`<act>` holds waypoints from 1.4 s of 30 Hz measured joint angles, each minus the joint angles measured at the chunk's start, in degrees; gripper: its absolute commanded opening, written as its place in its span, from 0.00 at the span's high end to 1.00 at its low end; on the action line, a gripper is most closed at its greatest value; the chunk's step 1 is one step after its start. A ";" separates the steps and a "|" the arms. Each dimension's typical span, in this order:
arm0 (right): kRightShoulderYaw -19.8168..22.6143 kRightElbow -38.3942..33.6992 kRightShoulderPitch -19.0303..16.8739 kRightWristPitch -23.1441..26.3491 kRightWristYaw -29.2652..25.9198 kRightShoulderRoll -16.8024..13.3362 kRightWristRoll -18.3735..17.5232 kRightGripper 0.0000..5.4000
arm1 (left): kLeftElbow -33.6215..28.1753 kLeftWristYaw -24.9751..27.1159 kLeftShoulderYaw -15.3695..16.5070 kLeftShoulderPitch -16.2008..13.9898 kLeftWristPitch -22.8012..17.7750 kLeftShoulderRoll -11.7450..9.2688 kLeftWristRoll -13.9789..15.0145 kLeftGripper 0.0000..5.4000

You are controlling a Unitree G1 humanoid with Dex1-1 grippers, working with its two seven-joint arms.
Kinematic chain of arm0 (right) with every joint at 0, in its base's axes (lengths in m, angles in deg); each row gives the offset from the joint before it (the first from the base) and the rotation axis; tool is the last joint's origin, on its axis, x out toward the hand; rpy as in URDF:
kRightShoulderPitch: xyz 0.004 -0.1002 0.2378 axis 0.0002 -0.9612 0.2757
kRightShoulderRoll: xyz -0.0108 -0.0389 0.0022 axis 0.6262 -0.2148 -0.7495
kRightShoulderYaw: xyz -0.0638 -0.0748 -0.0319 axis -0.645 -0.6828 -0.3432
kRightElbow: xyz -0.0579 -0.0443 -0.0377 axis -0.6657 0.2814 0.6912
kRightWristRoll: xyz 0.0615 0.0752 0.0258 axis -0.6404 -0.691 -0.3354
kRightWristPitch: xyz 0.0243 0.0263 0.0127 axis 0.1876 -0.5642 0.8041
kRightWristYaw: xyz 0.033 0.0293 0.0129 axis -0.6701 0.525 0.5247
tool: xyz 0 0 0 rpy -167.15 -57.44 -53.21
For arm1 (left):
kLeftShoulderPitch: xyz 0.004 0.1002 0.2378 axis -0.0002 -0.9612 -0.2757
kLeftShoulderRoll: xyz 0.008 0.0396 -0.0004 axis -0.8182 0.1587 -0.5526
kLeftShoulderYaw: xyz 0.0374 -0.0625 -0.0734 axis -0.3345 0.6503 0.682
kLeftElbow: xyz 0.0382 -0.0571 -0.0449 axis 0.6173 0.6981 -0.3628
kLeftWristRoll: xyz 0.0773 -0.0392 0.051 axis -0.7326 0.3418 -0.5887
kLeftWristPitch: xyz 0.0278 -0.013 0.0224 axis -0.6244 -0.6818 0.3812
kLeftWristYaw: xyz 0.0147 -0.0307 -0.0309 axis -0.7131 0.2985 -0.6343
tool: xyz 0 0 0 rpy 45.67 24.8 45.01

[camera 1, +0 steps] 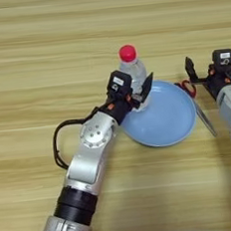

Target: Move the objects on the table

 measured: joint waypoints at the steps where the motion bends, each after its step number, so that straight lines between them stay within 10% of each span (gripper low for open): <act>1: -0.01 0.00 0.05 0.00 0.09 0.06 0.00 0.00 | 0.76 0.02 -0.48 -0.14 0.04 -0.02 -0.64 0.42; 15: -0.60 -0.05 0.30 0.00 0.83 0.42 0.05 0.00 | 7.74 0.44 -2.97 0.23 5.01 0.71 -3.54 0.42; 35: -0.80 -0.05 0.30 0.00 0.77 0.43 0.04 0.00 | 9.22 -0.94 -2.83 1.01 5.96 0.78 -5.89 0.00; 42: -0.93 -0.05 0.29 -0.02 0.76 0.43 0.04 0.00 | 4.23 0.33 -1.75 1.00 7.75 1.33 -3.37 0.00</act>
